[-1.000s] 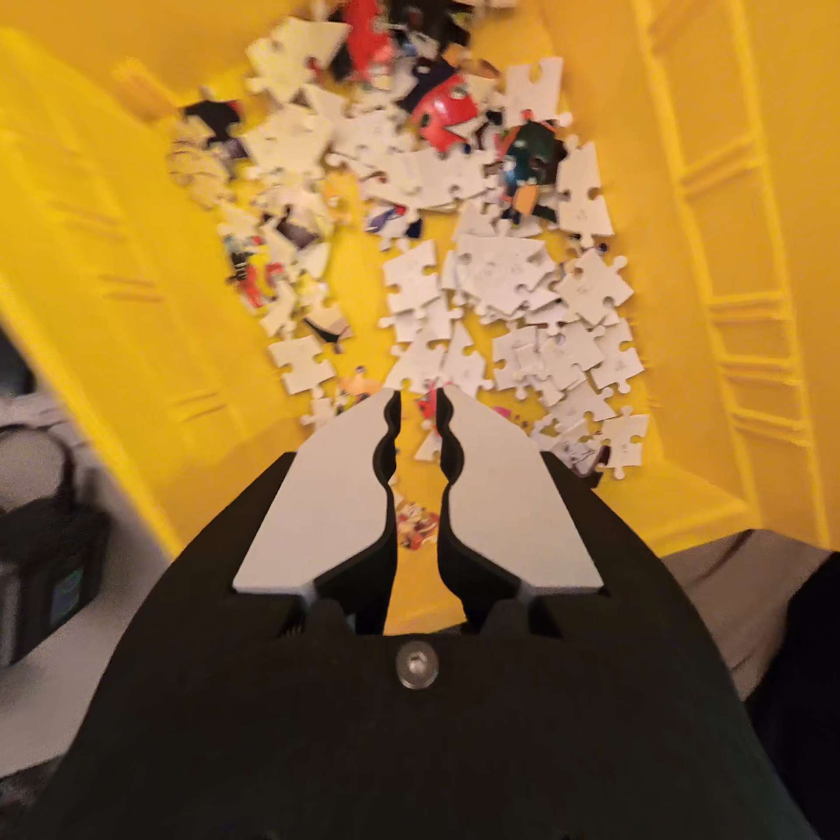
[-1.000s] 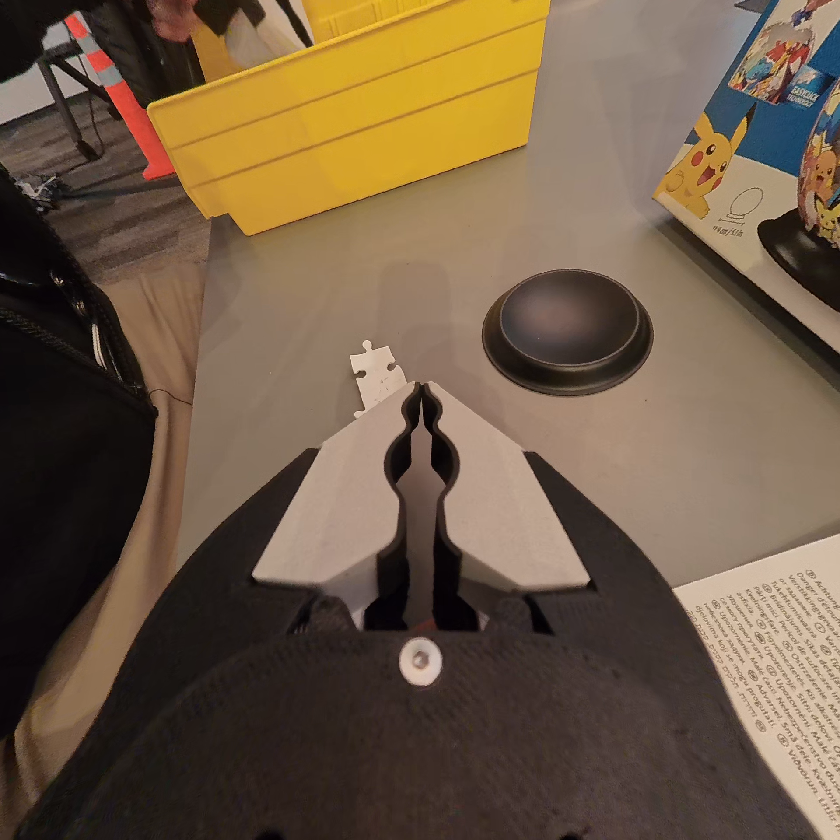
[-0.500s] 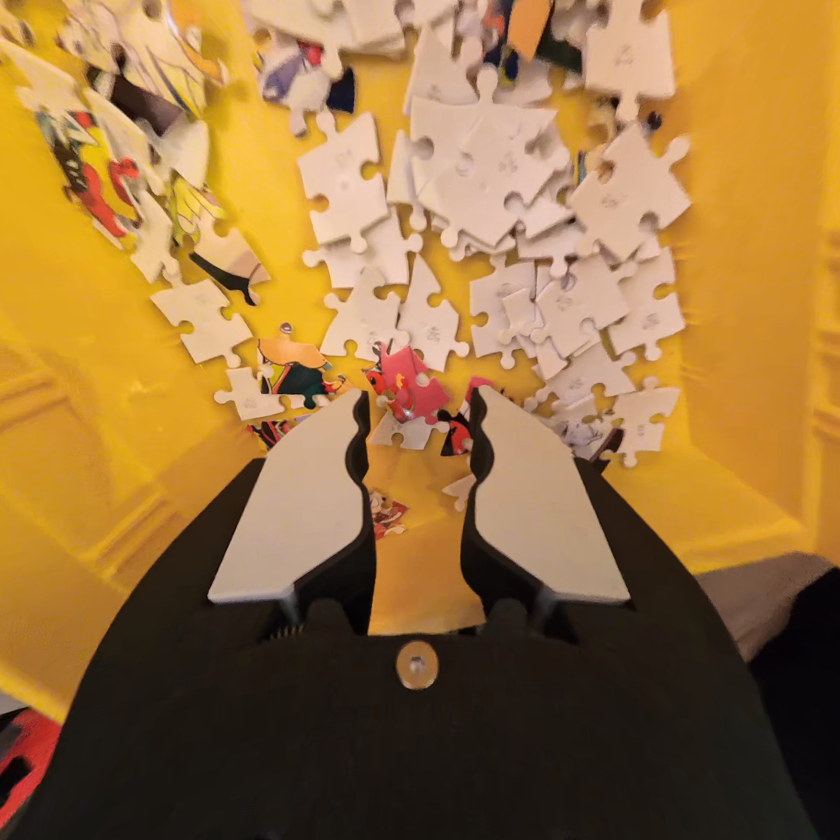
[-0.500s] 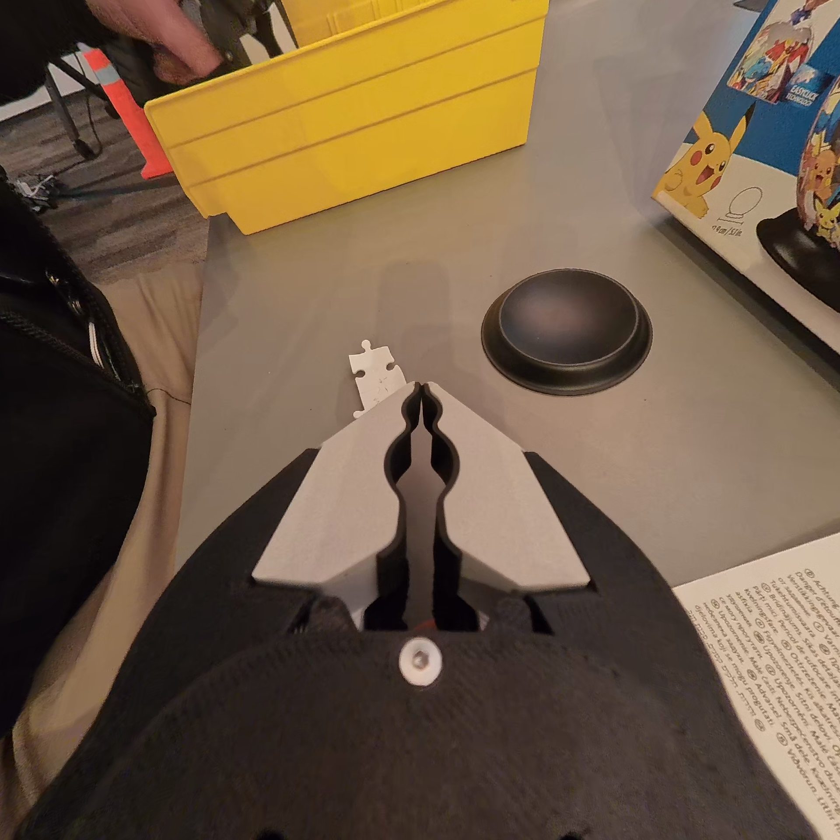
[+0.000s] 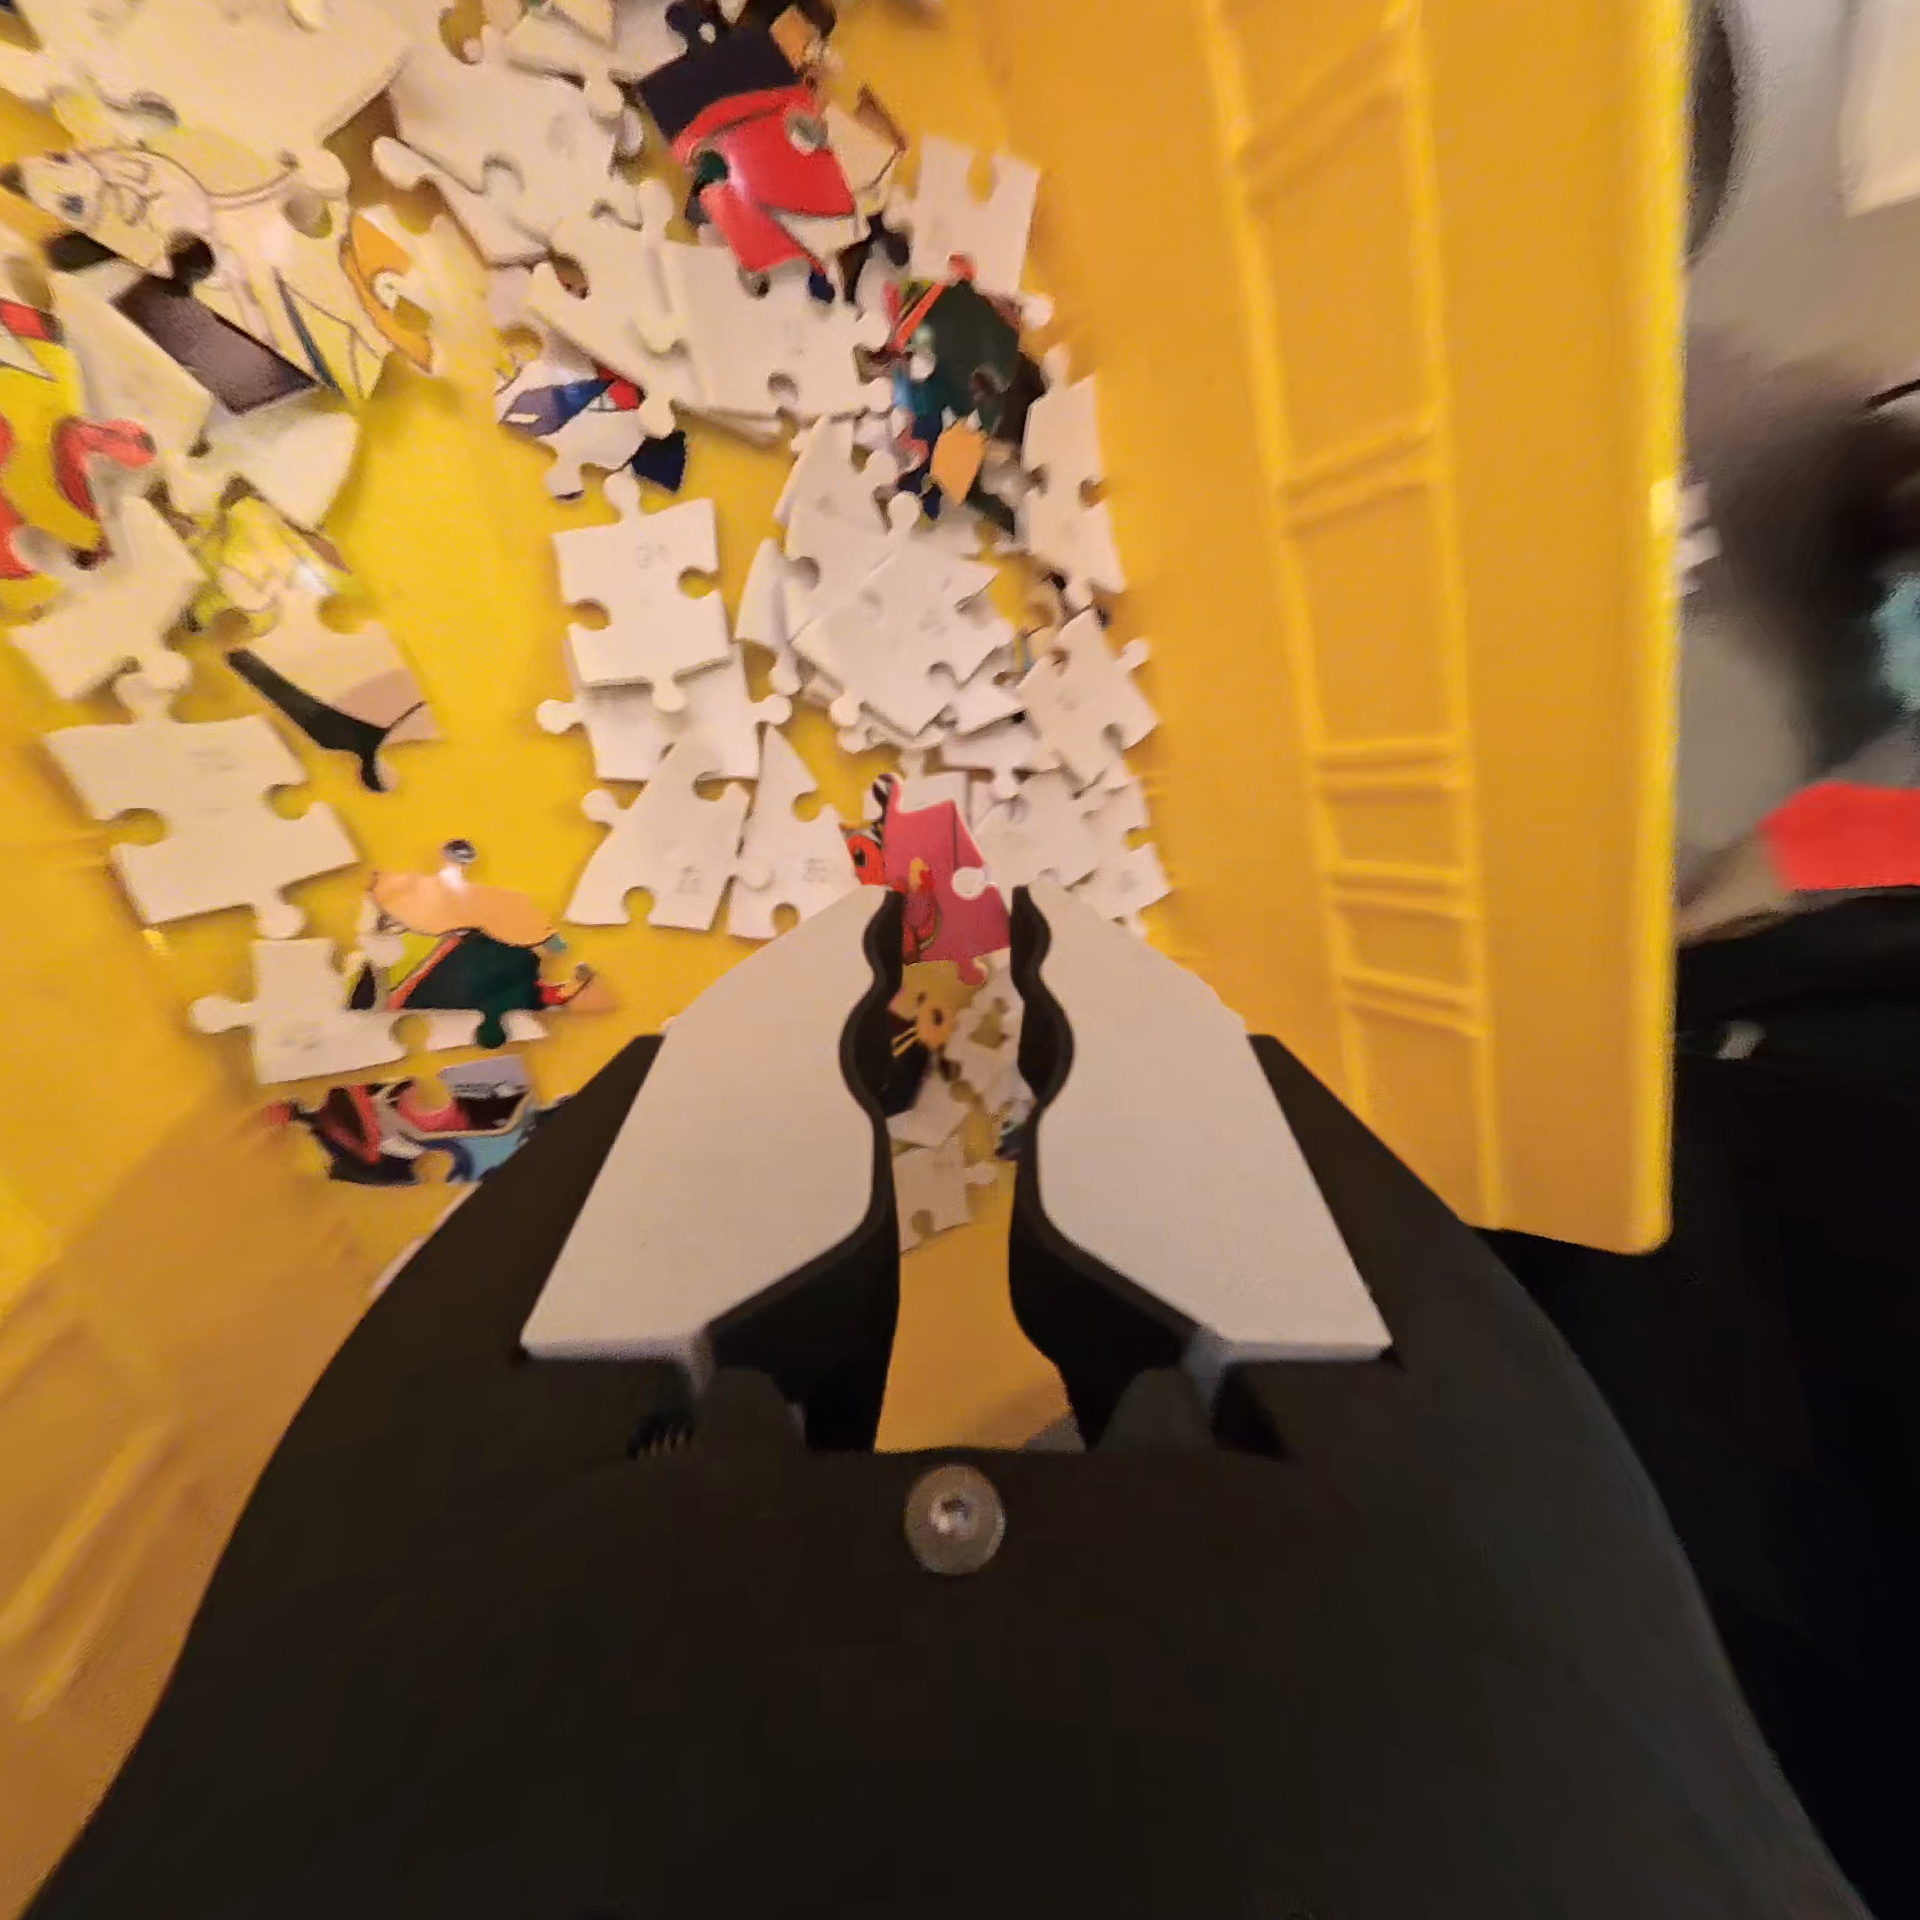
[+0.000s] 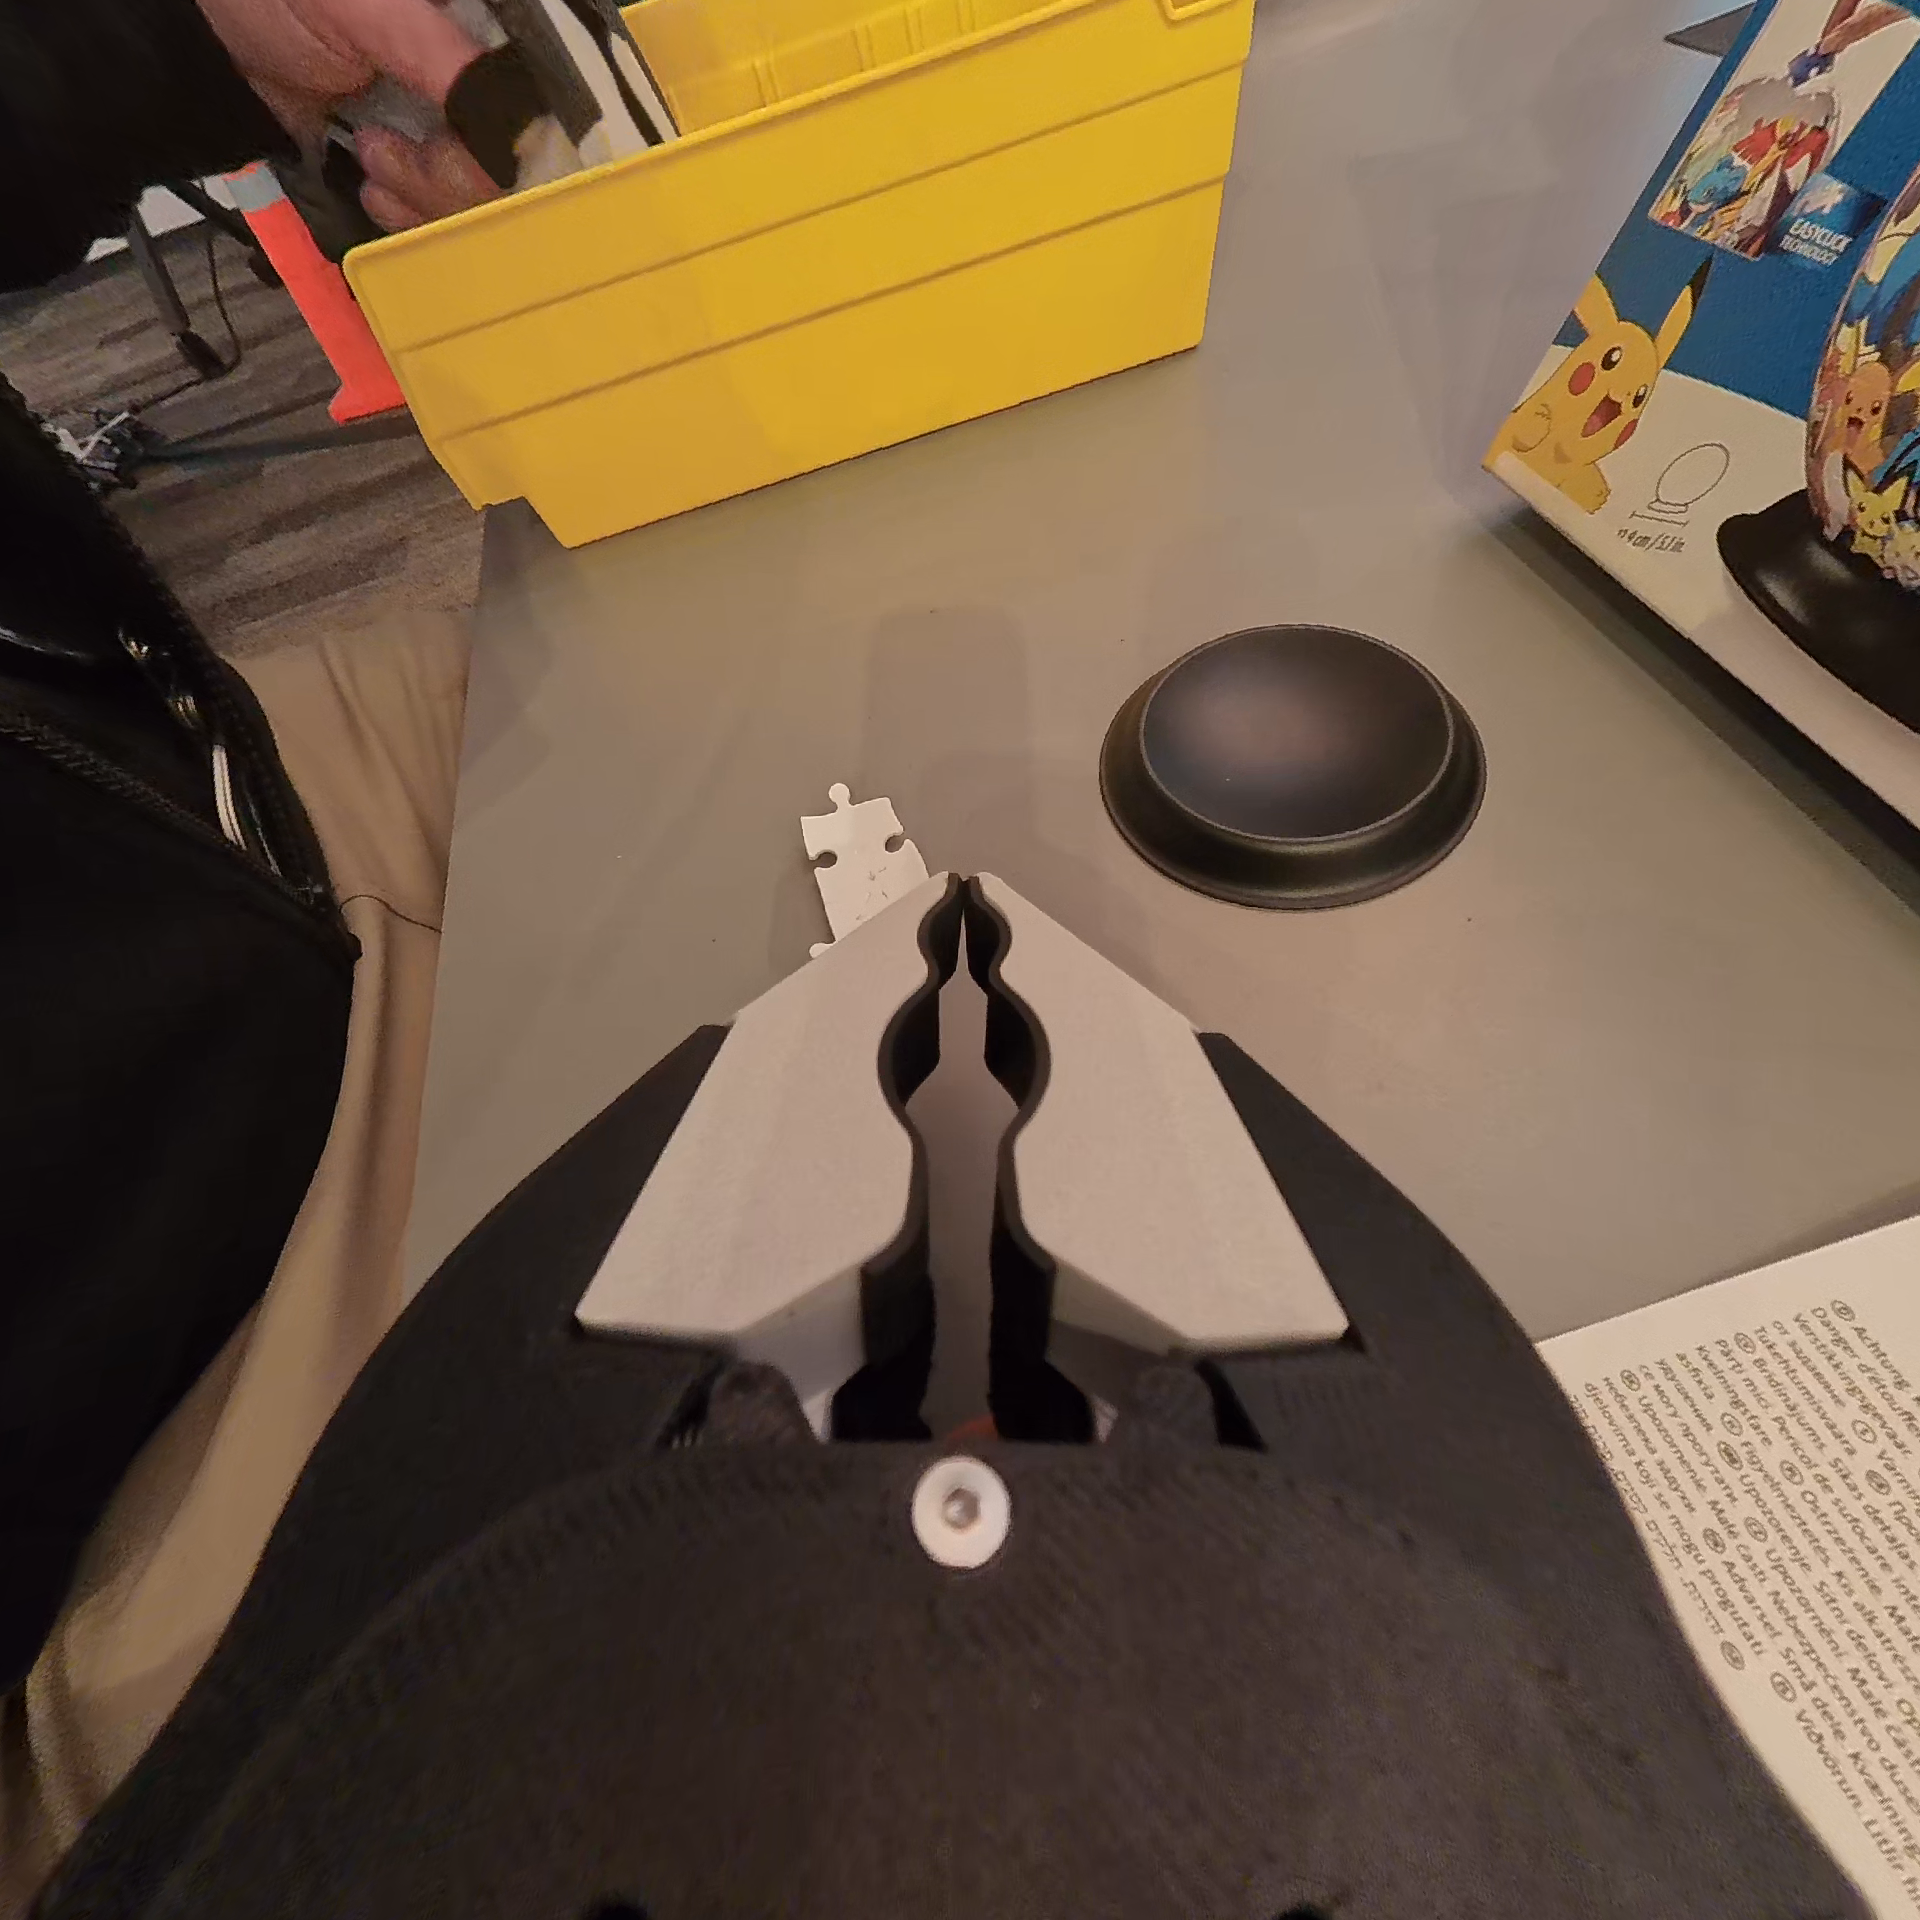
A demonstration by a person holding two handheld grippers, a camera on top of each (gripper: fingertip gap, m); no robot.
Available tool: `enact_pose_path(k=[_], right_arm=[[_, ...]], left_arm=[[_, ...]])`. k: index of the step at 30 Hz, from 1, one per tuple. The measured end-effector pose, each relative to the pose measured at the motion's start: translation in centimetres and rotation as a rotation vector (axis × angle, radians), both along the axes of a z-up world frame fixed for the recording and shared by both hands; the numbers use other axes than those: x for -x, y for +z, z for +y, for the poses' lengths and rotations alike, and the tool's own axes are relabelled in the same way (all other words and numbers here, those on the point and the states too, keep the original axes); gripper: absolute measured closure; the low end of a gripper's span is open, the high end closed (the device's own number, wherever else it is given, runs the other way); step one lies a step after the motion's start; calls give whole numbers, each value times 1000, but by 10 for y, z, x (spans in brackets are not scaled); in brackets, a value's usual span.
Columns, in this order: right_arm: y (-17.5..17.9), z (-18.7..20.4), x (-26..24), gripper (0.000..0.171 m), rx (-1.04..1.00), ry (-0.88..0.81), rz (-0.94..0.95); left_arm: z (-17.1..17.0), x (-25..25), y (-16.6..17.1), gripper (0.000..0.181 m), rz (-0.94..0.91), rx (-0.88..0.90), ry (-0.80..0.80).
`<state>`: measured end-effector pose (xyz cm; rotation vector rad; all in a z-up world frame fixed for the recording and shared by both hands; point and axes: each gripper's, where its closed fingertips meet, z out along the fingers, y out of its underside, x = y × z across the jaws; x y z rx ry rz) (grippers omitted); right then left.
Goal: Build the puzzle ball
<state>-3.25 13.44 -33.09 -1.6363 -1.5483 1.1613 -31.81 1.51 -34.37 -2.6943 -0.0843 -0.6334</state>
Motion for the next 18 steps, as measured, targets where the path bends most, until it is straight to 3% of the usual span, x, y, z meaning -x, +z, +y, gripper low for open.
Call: enact_pose_path(k=[3,8,10,11,12,14,18], right_arm=[[0,0,0,171,0,0,0],[0,0,0,171,0,0,0],[0,0,0,171,0,0,0],[0,0,0,171,0,0,0],[0,0,0,171,1,0,0],[0,0,0,171,1,0,0],[1,0,0,171,-1,0,4]], left_arm=[[3,2,2,162,-110,-9,64],[-2,13,-13,162,-98,51,108],[7,4,3,162,-199,-36,100],[14,-2,21,165,-292,-123,97],[21,-7,42,179,-394,-225,98],[27,-9,78,179,-578,-383,108],[25,-4,84,179,-600,-408,114]])
